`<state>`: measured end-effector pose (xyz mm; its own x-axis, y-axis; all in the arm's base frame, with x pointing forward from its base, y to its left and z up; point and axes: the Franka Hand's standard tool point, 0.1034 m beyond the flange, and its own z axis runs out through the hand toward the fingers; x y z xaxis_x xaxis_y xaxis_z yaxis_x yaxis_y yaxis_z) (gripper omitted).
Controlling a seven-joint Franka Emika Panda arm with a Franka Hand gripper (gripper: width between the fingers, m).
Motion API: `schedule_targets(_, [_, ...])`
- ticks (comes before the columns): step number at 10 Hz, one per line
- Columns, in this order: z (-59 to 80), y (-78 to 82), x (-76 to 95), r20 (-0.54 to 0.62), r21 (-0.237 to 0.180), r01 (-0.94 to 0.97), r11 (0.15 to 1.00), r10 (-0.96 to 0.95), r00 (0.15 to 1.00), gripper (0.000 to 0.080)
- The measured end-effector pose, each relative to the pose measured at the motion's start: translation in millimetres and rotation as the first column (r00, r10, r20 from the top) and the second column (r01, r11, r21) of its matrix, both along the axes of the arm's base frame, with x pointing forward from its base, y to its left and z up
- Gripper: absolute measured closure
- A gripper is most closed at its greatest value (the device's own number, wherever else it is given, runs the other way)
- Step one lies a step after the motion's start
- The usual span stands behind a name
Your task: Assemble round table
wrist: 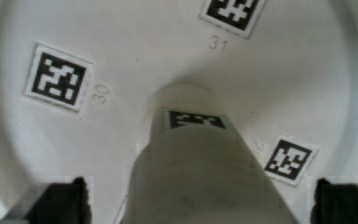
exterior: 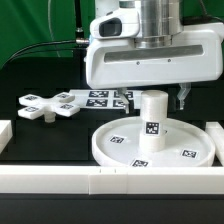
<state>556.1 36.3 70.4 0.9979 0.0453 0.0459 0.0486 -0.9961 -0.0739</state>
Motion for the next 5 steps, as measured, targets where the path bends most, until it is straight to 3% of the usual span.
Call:
schedule_targets(3, [24.4, -23.9, -10.9, 0.007, -0.005, -0.098, 0.995, 0.098, 0.995, 0.0153])
schedule_targets(5, [18.2, -19.2, -11.4, 0.003, -0.002, -0.106, 0.994, 0.106, 0.994, 0.0150])
